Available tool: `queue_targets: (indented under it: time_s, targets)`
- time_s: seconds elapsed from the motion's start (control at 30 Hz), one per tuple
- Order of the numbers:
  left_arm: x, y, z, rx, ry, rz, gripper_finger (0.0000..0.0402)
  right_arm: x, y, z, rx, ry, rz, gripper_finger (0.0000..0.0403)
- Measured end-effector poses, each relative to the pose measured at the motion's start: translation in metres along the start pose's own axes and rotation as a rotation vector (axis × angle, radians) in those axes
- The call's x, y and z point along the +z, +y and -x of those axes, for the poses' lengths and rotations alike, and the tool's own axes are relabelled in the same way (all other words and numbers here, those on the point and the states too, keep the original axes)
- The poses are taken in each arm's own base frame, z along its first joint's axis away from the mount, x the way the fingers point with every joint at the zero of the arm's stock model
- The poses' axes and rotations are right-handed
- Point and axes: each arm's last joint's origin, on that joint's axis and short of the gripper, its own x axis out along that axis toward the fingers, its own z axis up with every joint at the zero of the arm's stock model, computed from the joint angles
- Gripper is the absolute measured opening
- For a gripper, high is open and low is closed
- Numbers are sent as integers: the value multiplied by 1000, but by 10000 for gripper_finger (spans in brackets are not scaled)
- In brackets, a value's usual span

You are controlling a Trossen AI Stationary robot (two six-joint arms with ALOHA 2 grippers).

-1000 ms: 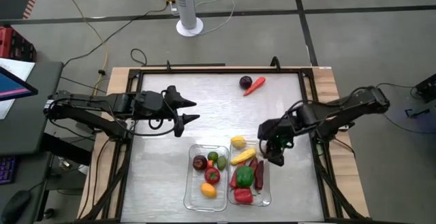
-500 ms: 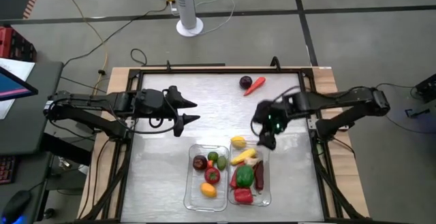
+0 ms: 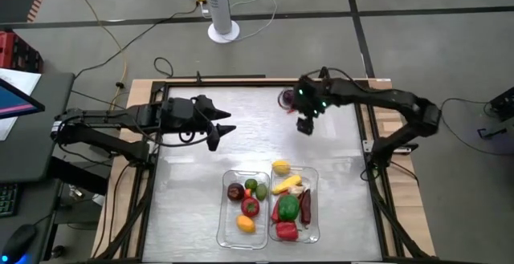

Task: Sort produce into baskets
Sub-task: Put the carrot into the right transparent bin

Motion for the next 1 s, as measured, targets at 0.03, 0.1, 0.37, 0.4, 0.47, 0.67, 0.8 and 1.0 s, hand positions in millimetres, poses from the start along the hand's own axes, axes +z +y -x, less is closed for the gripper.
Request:
queue_targets:
  time_s: [0.03, 0.1, 0.37, 0.4, 0.47, 0.67, 0.8, 1.0]
  targets:
    - [0, 1, 0, 10, -3, 2, 233, 2, -9, -6, -11, 0, -20, 286]
    - [1, 3, 0, 25, -6, 6, 233, 4, -28, -18, -31, -4, -73, 286]
    - [1, 13, -2, 84, 4, 79, 233, 7, -66, -42, -12, -2, -160, 286]
    - [1, 14, -2, 90, 5, 86, 233, 8, -68, -42, -12, 2, -153, 287]
    - [1, 16, -2, 101, 10, 106, 233, 10, -70, -40, 7, -2, -128, 287]
    - [2, 22, -3, 119, 17, 124, 233, 22, -71, -27, 85, -78, -120, 313]
    - [3, 24, -3, 129, 14, 129, 233, 30, -71, -22, 28, -108, -104, 377]
    - [3, 25, -3, 129, 14, 105, 233, 40, -85, -31, -128, -39, -154, 374]
